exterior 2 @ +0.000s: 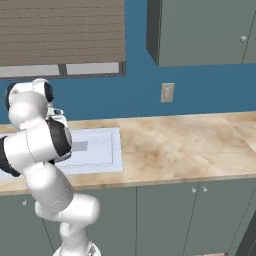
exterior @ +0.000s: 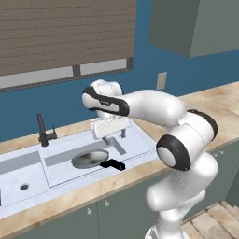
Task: Move the pot and pan from the stove into the sink.
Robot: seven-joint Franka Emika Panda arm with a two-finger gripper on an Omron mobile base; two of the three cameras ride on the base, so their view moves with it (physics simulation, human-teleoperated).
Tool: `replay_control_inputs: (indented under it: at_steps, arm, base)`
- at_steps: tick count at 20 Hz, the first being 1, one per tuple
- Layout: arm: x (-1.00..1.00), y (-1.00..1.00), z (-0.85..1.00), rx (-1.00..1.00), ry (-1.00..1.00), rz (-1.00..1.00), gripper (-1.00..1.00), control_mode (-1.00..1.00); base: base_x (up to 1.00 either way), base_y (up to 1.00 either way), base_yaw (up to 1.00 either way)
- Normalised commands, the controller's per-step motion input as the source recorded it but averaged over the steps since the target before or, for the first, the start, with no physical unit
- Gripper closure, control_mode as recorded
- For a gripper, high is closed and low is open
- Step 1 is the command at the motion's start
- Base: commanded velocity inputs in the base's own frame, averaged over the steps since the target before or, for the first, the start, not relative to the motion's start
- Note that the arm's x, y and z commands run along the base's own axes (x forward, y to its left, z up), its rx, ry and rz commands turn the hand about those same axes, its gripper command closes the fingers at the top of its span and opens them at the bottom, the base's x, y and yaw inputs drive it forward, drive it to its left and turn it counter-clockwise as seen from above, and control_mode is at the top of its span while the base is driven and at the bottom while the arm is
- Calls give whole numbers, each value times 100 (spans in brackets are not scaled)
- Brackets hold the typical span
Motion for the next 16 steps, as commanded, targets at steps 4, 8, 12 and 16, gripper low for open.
replay_control_inputs:
  at_steps: [4,8,12,16]
  arm:
    - [-88,-72,72,10,-7,0,-100,-100]
    - [-75,-70,68,13,-21,0,-100,-100]
    - [-59,-58,50,15,-31,0,-100,-100]
    - [-55,-44,29,22,-36,0,-100,-100]
  base:
    - [0,0,0]
    - [0,0,0]
    - [0,0,0]
    - [0,0,0]
